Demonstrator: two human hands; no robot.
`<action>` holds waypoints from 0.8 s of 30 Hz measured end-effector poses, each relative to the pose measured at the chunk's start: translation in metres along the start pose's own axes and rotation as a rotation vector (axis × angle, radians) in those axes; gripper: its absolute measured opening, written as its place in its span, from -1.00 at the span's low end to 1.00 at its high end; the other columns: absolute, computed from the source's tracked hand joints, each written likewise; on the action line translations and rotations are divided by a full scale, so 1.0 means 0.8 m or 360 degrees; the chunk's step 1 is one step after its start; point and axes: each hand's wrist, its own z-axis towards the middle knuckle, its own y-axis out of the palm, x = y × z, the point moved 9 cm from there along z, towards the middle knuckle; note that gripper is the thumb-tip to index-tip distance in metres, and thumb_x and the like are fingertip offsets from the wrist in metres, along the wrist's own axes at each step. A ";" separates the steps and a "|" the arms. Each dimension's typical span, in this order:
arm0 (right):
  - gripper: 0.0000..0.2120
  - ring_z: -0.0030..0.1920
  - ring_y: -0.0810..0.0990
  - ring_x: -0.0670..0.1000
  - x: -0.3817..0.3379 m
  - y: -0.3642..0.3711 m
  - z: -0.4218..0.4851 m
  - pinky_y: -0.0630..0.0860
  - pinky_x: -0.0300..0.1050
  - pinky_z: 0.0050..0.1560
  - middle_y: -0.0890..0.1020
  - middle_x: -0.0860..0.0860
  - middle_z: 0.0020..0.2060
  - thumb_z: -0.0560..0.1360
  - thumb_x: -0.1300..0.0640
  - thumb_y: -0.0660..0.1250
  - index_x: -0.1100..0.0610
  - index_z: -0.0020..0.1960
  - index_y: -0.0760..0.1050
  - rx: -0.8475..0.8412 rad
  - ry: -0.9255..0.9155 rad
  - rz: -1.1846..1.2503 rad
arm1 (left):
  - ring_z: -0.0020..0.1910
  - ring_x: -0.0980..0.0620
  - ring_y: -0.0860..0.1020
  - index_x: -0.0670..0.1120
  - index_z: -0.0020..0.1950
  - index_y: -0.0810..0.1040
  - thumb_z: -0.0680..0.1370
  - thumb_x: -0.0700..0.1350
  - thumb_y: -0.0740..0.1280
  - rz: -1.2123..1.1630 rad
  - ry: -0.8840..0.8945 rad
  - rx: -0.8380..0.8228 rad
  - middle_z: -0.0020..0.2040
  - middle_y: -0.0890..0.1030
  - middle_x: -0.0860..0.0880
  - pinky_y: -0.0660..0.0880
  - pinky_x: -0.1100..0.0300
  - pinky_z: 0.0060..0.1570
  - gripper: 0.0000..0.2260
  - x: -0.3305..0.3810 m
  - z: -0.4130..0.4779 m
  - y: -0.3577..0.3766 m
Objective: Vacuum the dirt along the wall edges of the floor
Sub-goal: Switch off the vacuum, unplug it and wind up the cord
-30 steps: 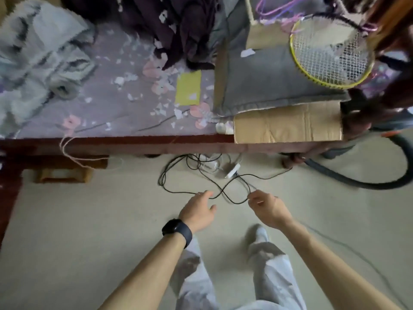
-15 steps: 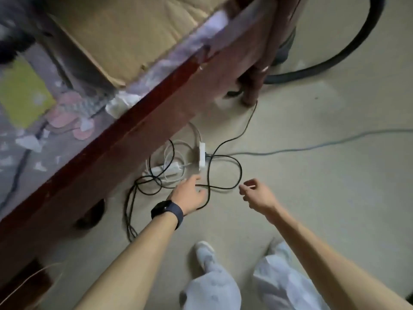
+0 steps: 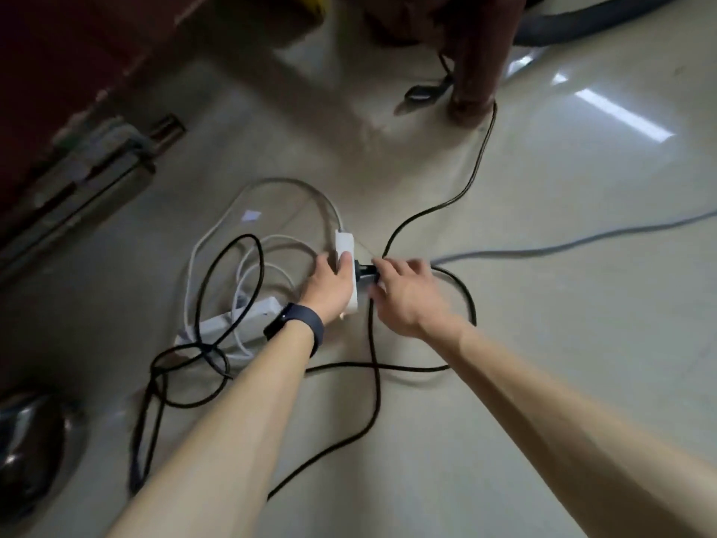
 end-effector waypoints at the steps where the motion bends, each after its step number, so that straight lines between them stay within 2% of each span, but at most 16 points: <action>1: -0.53 0.41 0.34 0.23 0.000 0.005 0.016 0.33 0.14 0.34 0.46 0.05 0.43 0.67 -0.13 0.09 0.03 0.50 0.33 0.0039 0.0004 -0.0176 | 0.37 -0.23 0.38 -0.11 0.50 0.24 0.64 0.20 0.01 -0.0027 -0.0004 0.0040 0.42 0.40 -0.22 0.30 0.01 0.30 -0.47 0.001 0.011 0.008; 3: -0.61 0.28 0.43 0.22 -0.001 0.004 0.040 0.33 0.10 0.15 0.57 0.10 0.25 0.67 -0.16 0.08 0.04 0.35 0.40 0.0161 -0.0061 -0.0418 | 0.32 -0.26 0.40 -0.12 0.42 0.34 0.65 0.19 -0.03 -0.0018 0.0017 0.0145 0.37 0.43 -0.25 0.31 0.00 0.25 -0.48 0.008 0.029 0.015; 5: -0.65 0.11 0.53 0.21 -0.006 -0.003 0.046 0.31 0.03 -0.05 0.61 0.11 0.08 0.70 -0.18 0.05 0.05 0.27 0.37 0.0199 -0.0240 -0.0430 | 0.28 -0.26 0.43 -0.13 0.32 0.46 0.61 0.27 -0.03 0.0015 0.0022 0.0181 0.32 0.49 -0.24 0.33 0.00 0.22 -0.42 0.012 0.039 0.013; 7: -0.69 -0.06 0.60 0.21 -0.013 -0.016 0.035 0.32 -0.01 -0.22 0.59 0.09 -0.07 0.70 -0.21 0.04 0.00 0.23 0.30 0.0199 -0.0452 -0.0317 | 0.21 -0.23 0.49 -0.15 0.25 0.55 0.51 0.43 0.01 -0.0037 -0.0073 0.0060 0.23 0.56 -0.23 0.40 0.02 0.19 -0.27 0.000 0.030 0.007; 8: -0.73 -0.18 0.62 0.22 -0.022 -0.027 0.024 0.34 0.00 -0.33 0.58 0.08 -0.15 0.70 -0.21 0.05 -0.02 0.18 0.26 0.0283 -0.0600 -0.0299 | 0.16 -0.21 0.52 -0.17 0.21 0.57 0.45 0.49 0.04 -0.0096 -0.0109 -0.0016 0.17 0.59 -0.21 0.45 0.04 0.16 -0.21 -0.007 0.022 0.002; 10: -0.73 -0.43 0.56 0.20 -0.030 -0.046 0.001 0.38 -0.02 -0.55 0.51 0.03 -0.30 0.69 -0.21 0.02 -0.02 0.10 0.27 0.0446 -0.0793 -0.0327 | 0.07 -0.16 0.54 -0.18 0.18 0.58 0.40 0.53 0.10 -0.0210 -0.0160 -0.0104 0.09 0.60 -0.15 0.49 0.06 0.13 -0.18 -0.016 0.004 -0.007; 11: -0.70 -0.49 0.52 0.19 -0.029 -0.052 -0.005 0.39 -0.02 -0.60 0.48 0.01 -0.32 0.69 -0.22 0.00 0.00 0.08 0.29 0.0503 -0.0833 -0.0339 | 0.07 -0.14 0.54 -0.17 0.19 0.58 0.39 0.53 0.12 -0.0242 -0.0180 -0.0122 0.10 0.59 -0.14 0.49 0.06 0.14 -0.18 -0.018 -0.001 -0.008; 14: -0.60 -0.49 0.52 0.20 -0.018 -0.056 -0.001 0.40 -0.03 -0.61 0.49 0.01 -0.31 0.70 -0.25 -0.07 0.02 0.01 0.35 0.0592 -0.0878 -0.0279 | 0.09 -0.14 0.55 -0.19 0.21 0.57 0.35 0.55 0.12 -0.0294 -0.0197 -0.0150 0.14 0.60 -0.16 0.49 0.07 0.14 -0.13 -0.011 -0.001 0.005; 16: -0.61 -0.42 0.57 0.25 -0.002 -0.048 0.011 0.45 0.01 -0.55 0.53 0.04 -0.25 0.70 -0.26 -0.06 0.01 0.02 0.33 0.0521 -0.0884 -0.0247 | 0.11 -0.13 0.55 -0.22 0.25 0.56 0.36 0.53 0.13 -0.0266 -0.0147 -0.0171 0.18 0.59 -0.18 0.47 0.12 0.08 -0.12 -0.003 0.009 0.014; 18: -0.69 -0.32 0.63 0.27 0.040 -0.043 0.023 0.47 0.02 -0.44 0.56 0.09 -0.17 0.68 -0.21 0.02 0.00 0.11 0.34 0.0430 -0.0814 -0.0337 | 0.20 -0.14 0.53 -0.25 0.29 0.53 0.39 0.52 0.13 -0.0211 -0.0142 -0.0121 0.26 0.57 -0.21 0.45 0.10 0.17 -0.11 -0.015 0.020 -0.002; 20: -0.66 -0.22 0.66 0.27 0.101 -0.064 0.025 0.53 0.05 -0.36 0.56 0.13 -0.14 0.66 -0.15 0.07 0.08 0.16 0.43 0.0399 -0.0632 -0.0468 | 0.26 -0.16 0.51 -0.25 0.32 0.51 0.42 0.50 0.12 -0.0078 -0.0160 -0.0005 0.29 0.54 -0.21 0.42 0.06 0.25 -0.12 -0.048 0.033 -0.037; 22: -0.62 -0.18 0.66 0.26 0.135 -0.081 0.012 0.56 0.06 -0.35 0.57 0.13 -0.16 0.65 -0.12 0.08 0.16 0.12 0.49 0.0420 -0.0536 -0.0538 | 0.22 -0.17 0.52 -0.20 0.23 0.55 0.49 0.45 0.09 0.0074 -0.0084 0.0060 0.22 0.58 -0.19 0.43 0.09 0.13 -0.24 -0.075 0.034 -0.066; 24: -0.64 -0.20 0.67 0.24 0.112 -0.073 -0.013 0.55 0.03 -0.39 0.61 0.13 -0.18 0.67 -0.10 0.10 0.16 0.07 0.51 0.0455 -0.0622 -0.0543 | 0.08 -0.16 0.58 -0.14 -0.04 0.58 0.55 0.38 0.06 0.0061 0.0109 0.0047 0.04 0.65 -0.17 0.42 0.10 -0.06 -0.39 -0.071 0.027 -0.070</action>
